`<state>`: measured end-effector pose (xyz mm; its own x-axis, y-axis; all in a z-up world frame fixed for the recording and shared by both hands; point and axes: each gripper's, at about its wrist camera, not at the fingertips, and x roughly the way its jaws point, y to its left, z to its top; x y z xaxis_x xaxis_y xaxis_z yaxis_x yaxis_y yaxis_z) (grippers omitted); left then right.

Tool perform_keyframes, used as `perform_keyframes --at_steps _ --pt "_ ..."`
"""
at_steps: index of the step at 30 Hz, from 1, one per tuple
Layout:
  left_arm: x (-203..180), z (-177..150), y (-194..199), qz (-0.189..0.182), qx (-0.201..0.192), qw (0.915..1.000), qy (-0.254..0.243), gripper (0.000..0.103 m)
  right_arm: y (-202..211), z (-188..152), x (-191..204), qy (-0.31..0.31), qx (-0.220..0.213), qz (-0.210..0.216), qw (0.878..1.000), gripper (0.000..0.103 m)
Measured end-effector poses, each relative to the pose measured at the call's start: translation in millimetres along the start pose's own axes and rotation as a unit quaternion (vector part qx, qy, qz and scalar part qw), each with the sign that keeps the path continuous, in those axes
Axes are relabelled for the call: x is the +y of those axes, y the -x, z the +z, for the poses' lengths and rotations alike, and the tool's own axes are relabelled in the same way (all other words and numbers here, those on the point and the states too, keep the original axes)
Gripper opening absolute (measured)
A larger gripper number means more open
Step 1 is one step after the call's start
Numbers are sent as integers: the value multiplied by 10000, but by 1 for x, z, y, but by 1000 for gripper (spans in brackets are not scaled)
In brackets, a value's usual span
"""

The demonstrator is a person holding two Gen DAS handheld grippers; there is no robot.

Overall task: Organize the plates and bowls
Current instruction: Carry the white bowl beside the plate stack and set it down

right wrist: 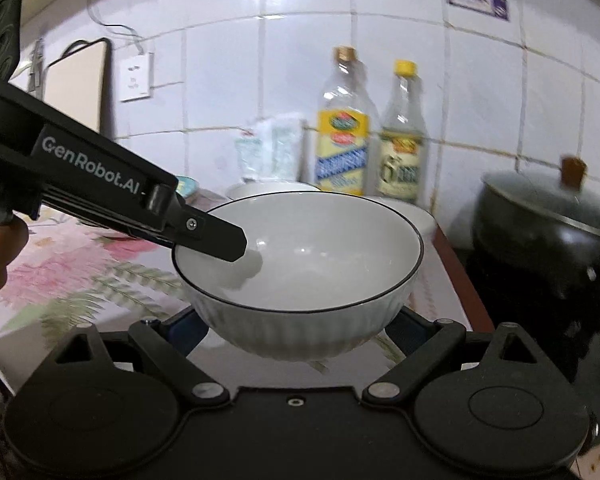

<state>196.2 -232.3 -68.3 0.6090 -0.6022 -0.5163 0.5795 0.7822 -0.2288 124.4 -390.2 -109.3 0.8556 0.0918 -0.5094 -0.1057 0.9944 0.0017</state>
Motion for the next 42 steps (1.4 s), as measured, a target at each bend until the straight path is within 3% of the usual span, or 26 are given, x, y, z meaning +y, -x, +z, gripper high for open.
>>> perform_keyframes --at_steps 12,25,33,36,42 --pt "55 1 40 431 -366 9981 256 20 -26 34 56 691 29 510 9963 97" --pt "102 -7 10 1183 -108 9895 824 21 -88 37 86 901 539 940 9900 97" --pt "109 -9 4 1361 -50 9869 861 22 -106 38 87 846 749 1202 9863 97" --pt "112 -11 -2 1398 152 9859 904 21 -111 37 86 863 961 1271 9834 97" --pt "115 -14 -3 1173 361 9856 1164 22 -104 35 86 884 1092 1220 9825 97"
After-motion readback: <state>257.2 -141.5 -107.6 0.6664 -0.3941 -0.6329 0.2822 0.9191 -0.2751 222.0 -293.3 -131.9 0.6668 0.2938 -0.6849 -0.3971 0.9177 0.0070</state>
